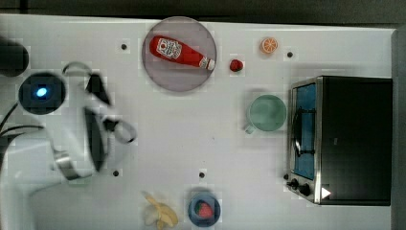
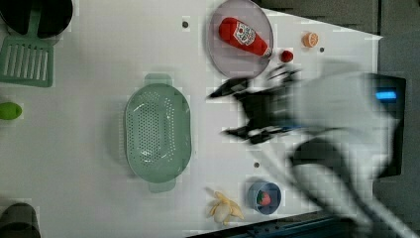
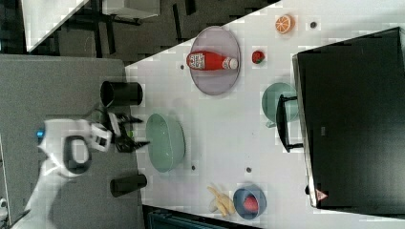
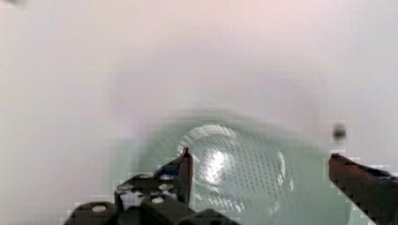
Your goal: Drag strainer right to left.
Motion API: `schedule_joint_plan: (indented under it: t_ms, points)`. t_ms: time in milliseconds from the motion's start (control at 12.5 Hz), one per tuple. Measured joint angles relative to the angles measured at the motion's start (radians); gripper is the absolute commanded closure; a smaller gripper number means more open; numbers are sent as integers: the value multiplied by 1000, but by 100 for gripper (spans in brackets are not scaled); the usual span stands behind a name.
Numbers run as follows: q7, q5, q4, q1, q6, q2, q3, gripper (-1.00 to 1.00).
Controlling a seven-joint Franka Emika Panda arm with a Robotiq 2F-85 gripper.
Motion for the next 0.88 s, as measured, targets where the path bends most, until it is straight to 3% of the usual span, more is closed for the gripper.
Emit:
schedule_joint_plan:
  t_ms: [240,560,880]
  points:
    - [-257,-242,29,-51,-131,-225,-178,-100]
    - [-490,-332,62,-90,-353,-465,-382,-100]
    - [-564,-431,62,-125,-443,-575,-433,-100]
